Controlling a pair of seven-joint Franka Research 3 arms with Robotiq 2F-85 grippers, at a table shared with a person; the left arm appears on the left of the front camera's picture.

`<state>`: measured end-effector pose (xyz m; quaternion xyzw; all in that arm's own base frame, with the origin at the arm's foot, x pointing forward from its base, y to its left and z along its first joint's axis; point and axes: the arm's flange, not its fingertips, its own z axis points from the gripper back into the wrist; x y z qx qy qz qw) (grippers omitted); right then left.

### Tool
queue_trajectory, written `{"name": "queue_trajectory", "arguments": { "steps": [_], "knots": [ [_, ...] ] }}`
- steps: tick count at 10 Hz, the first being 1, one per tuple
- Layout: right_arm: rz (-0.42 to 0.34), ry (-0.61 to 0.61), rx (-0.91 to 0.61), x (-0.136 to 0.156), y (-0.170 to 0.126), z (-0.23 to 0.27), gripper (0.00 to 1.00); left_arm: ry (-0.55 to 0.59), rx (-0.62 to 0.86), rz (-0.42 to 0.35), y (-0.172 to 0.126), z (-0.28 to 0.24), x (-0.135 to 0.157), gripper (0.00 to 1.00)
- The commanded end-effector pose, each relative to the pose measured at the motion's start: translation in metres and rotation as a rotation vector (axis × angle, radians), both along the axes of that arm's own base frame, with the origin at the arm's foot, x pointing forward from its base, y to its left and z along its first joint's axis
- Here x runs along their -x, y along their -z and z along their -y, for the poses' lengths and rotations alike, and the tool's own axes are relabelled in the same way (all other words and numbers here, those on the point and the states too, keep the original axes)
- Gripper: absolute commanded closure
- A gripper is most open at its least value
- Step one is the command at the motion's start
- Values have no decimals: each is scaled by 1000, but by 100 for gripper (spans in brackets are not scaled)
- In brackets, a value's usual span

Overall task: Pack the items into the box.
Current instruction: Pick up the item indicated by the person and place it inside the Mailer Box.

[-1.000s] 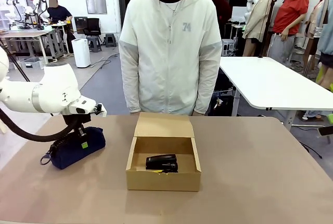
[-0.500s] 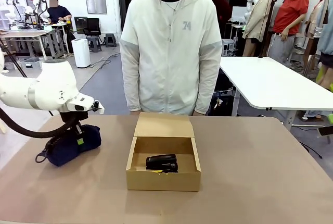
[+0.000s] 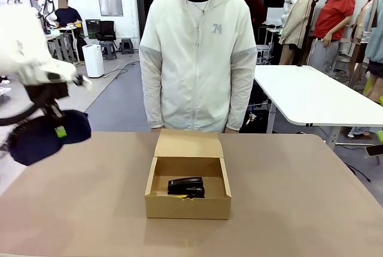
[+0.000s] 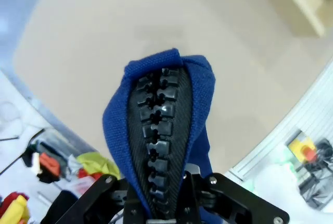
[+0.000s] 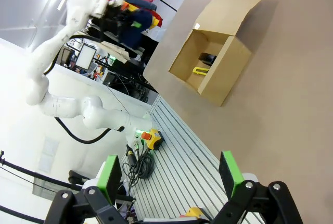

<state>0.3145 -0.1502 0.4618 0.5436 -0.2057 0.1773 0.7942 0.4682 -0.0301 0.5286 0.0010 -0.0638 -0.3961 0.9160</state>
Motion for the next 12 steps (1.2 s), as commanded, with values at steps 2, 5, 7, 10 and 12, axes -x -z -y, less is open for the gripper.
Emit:
{"name": "queue_trajectory", "arguments": {
  "steps": [2,5,7,10,12],
  "knots": [
    [-3,-13,6,2,-3,1,0,-184,234,-19,-47,-15,46,100],
    [-3,-13,6,2,-3,1,0,-5,64,-2,-32,-8,28,100],
    [-3,-13,6,2,-3,1,0,-5,64,-2,-32,-8,28,100],
    [-3,-13,6,2,-3,1,0,69,-17,1,-35,74,16,100],
    [-3,-13,6,2,-3,1,0,321,-66,123,-43,180,-1,100]
  ]
}}
